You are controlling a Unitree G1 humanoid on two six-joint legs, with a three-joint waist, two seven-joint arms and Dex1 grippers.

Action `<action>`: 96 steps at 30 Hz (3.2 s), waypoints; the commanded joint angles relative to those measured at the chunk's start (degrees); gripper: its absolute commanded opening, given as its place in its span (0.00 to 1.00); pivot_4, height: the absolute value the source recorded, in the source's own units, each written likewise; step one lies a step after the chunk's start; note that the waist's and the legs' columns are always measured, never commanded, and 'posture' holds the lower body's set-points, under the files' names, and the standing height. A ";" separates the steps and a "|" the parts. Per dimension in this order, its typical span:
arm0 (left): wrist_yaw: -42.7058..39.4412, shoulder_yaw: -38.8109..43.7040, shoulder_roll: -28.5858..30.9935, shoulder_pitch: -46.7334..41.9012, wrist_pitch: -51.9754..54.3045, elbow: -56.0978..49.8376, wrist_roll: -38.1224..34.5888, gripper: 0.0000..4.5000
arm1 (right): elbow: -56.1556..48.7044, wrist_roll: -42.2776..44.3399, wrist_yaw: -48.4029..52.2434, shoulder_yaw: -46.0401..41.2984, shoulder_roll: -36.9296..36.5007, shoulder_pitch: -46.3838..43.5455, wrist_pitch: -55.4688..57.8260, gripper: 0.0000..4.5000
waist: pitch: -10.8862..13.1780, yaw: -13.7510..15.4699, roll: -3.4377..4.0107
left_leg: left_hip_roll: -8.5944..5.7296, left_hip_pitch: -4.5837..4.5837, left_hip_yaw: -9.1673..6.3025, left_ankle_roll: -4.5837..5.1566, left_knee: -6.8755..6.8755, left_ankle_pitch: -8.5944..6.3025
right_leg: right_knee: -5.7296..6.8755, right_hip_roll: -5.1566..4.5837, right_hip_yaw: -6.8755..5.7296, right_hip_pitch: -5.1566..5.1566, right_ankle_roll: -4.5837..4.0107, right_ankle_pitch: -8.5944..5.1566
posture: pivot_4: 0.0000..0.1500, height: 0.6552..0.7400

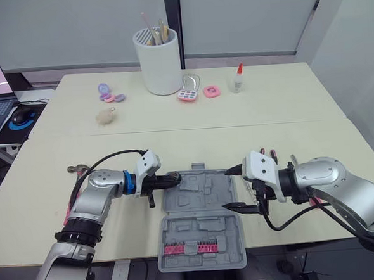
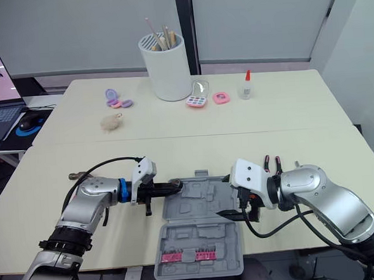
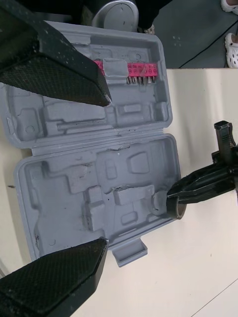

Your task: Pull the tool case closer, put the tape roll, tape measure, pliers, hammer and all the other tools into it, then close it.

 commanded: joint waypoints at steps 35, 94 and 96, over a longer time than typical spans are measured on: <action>-1.65 1.02 1.46 -1.31 -6.13 0.00 3.58 0.67 | -2.66 0.66 -0.41 -1.90 -1.13 0.38 0.42 1.00 | 0.00 -0.01 -0.01 | 0.01 0.00 -0.02 0.00 -0.01 0.00 | 0.00 -0.01 -0.01 0.01 0.00 0.00 | 1.00 0.97; -1.54 7.49 3.77 -2.75 -9.65 -1.36 -0.20 0.10 | -3.31 2.62 -1.56 -4.59 -0.68 1.40 -0.92 1.00 | 0.00 -0.08 -0.04 | 0.11 -0.02 -0.07 -0.01 -0.01 0.00 | 0.00 -0.02 -0.04 -0.01 0.00 0.00 | 1.00 0.97; -0.94 11.31 6.56 -0.15 -7.06 -6.18 -3.04 0.10 | -3.86 2.40 -1.97 -6.83 -0.96 2.81 -2.50 1.00 | 0.00 -0.14 -0.04 | 0.10 0.00 -0.06 -0.01 -0.02 0.00 | -0.01 -0.03 -0.01 0.00 0.00 0.00 | 1.00 0.97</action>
